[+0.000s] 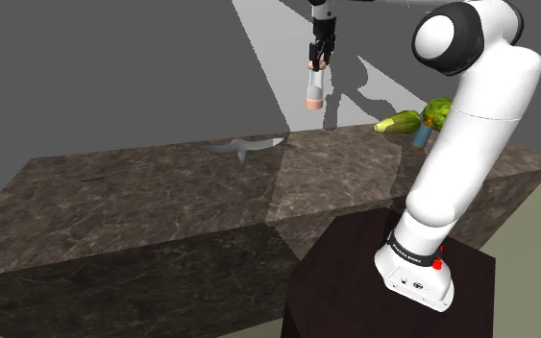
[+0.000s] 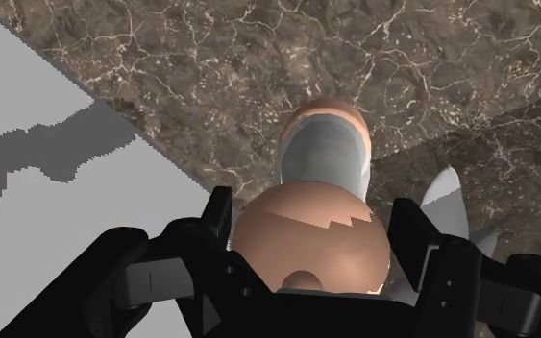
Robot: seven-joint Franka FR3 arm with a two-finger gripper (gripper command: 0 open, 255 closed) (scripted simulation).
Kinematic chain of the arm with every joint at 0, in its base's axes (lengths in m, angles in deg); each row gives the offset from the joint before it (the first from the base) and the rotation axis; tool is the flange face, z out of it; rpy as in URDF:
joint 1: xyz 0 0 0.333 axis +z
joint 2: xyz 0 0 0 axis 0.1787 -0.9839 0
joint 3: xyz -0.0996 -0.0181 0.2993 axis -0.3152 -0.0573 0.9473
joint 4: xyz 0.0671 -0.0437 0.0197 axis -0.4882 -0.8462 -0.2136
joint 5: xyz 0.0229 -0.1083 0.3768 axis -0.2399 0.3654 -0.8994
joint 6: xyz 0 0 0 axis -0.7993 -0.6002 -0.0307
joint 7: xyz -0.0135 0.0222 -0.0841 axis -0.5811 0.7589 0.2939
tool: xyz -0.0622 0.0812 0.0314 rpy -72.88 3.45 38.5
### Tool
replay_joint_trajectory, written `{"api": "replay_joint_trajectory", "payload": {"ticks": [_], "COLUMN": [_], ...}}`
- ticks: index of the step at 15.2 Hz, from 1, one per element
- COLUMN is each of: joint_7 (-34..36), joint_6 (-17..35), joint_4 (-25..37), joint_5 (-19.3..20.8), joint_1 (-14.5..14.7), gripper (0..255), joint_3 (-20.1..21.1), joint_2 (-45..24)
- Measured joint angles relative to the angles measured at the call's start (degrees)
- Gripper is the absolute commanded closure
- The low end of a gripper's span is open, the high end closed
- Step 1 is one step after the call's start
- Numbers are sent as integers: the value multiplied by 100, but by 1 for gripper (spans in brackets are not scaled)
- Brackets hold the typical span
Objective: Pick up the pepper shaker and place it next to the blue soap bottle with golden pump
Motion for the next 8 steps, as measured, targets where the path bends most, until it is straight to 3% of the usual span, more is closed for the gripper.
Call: {"api": "replay_joint_trajectory", "payload": {"ticks": [3,8], "joint_7": [-25,-382], "joint_6": [-239,-150], "joint_4": [297,-279], "joint_5": [-14,107], "joint_1": [0,-182], "gripper": [255,255], "joint_3": [2,-174], "joint_2": [-59,495]}}
